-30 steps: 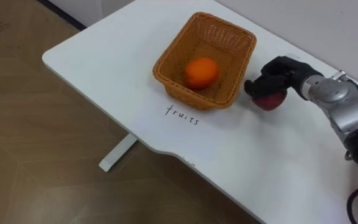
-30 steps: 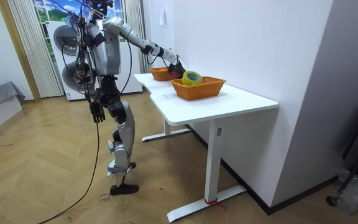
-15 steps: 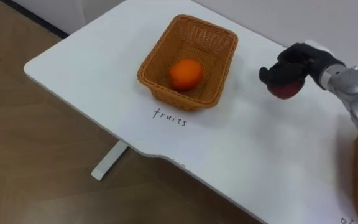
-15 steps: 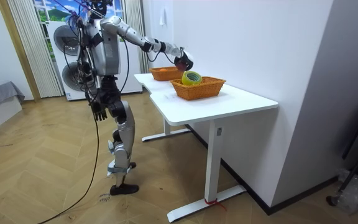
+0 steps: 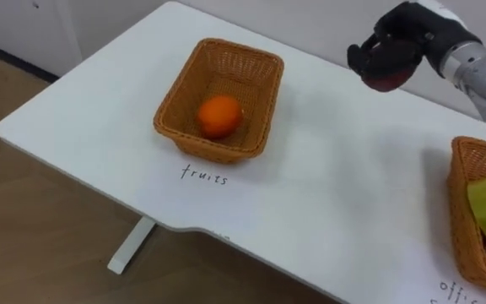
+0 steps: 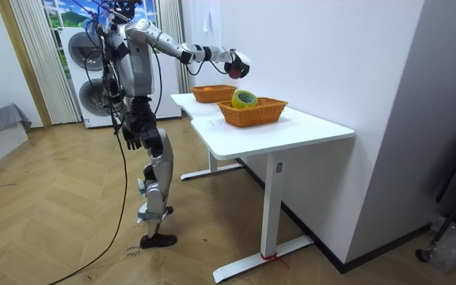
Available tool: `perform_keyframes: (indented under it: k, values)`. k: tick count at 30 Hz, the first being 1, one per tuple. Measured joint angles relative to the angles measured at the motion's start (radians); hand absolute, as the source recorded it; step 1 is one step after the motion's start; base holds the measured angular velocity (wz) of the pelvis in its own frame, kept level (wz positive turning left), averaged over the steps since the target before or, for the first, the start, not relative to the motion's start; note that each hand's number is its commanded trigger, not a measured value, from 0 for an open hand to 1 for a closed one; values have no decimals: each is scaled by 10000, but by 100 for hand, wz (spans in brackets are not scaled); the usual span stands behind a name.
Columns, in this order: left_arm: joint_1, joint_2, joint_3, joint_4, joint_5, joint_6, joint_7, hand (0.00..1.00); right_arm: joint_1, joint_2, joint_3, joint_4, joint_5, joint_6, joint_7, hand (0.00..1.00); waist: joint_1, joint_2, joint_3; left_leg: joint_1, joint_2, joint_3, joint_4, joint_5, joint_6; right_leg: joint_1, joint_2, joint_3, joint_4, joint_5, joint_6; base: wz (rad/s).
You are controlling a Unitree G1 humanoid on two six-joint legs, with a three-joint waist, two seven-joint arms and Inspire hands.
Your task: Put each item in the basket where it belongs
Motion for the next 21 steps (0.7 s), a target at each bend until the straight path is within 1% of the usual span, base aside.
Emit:
perform_keyframes:
  k: [2, 3, 4, 6, 8, 10, 12, 13, 15, 16, 17, 18, 19, 20, 21]
  values:
    - [11, 5, 6, 1, 3, 26, -75, 0, 0, 1, 10, -119, 16, 7, 1, 100, 1, -29, 16, 70, -25, -73, -3, 0, 2, 96, -6, -14, -3, -12, 19, 10]
    - [36, -2, 7, 13, 1, 60, -73, 0, 1, 10, 27, -143, 82, 80, 7, 100, 92, -61, 34, 138, -35, -94, -73, 0, 2, 159, -9, -9, -3, -26, 39, 5]
    - [67, -1, 8, 31, -7, 116, -60, 0, 1, 44, 28, -220, 98, 240, 10, 100, 191, -111, 46, 182, -30, -77, -123, 4, 5, 172, -9, 5, -4, -45, 39, 0]
    - [82, -26, 9, 31, -4, 252, -51, 0, 0, 44, 27, -316, 99, 356, 20, 100, 296, -189, 76, 168, -31, -93, -108, 5, 3, 193, 2, 0, -50, -61, 23, 4]
    - [85, -82, 6, 40, -4, 344, -50, 0, 0, 83, 30, -307, 97, 445, 75, 100, 331, -258, 82, 172, -61, -170, -100, 5, 4, 276, 8, -66, -140, -61, 23, 12]
    - [181, -107, 1, 37, -1, 430, -48, 0, -1, 219, 34, -317, -86, 496, 106, 100, 385, -324, 90, 172, -64, -198, -55, 4, 4, 297, 10, -100, -146, -64, 28, 9]
    - [199, -106, -63, 38, -1, 462, -50, 0, 0, 418, 106, -331, -292, 603, 105, 100, 535, -402, 161, 172, -70, -296, -36, 2, 1, 353, 11, -257, -145, -64, 29, 11]
    - [201, -102, -106, 28, -3, 464, -48, 0, 0, 440, 168, -345, -288, 647, 106, 100, 586, -415, 171, 173, -66, -295, -49, 1, 0, 356, 11, -264, -145, -65, 30, 4]
    - [215, -108, -178, -5, -3, 474, -61, 0, -26, 549, 536, -338, -458, 664, 103, 100, 892, -447, 188, 207, -46, -270, -153, 0, -3, 354, 15, -266, -149, -69, 33, -2]
    - [218, -109, -186, -12, -3, 474, -61, 0, -28, 613, 616, -329, -489, 659, 104, 100, 941, -451, 197, 219, -47, -287, -151, 1, -4, 371, 15, -289, -149, -69, 33, 0]
    - [219, -114, -203, -12, 0, 474, -63, 0, -26, 744, 792, -258, -488, 659, 103, 100, 1116, -460, 218, 295, -47, -286, -139, 1, -4, 421, 19, -281, -166, -70, 35, 10]
    - [224, -114, -214, -2, -3, 472, -65, 0, -27, 879, 1003, -233, -484, 658, 103, 100, 1193, -448, 254, 302, -69, -376, -145, 0, -5, 472, 19, -359, -173, -75, 43, 11]
    - [214, -105, -225, 23, -3, 472, -67, 0, -27, 966, 1106, -215, -482, 658, 93, 100, 1234, -447, 272, 301, -75, -458, -143, 1, -5, 485, 18, -404, -166, -75, 44, 17]
    - [195, -74, -285, 56, -8, 472, -66, 0, -26, 1110, 1328, -155, -481, 656, 85, 100, 1356, -481, 272, 290, -75, -505, -138, -5, -14, 494, 19, -486, -161, -78, 48, 19]
    - [191, -52, -385, 63, -7, 473, -67, 0, -26, 1316, 1427, -36, -481, 653, 91, 100, 1391, -506, 266, 233, -95, -584, -124, -8, -19, 495, 22, -564, -160, -79, 50, 21]
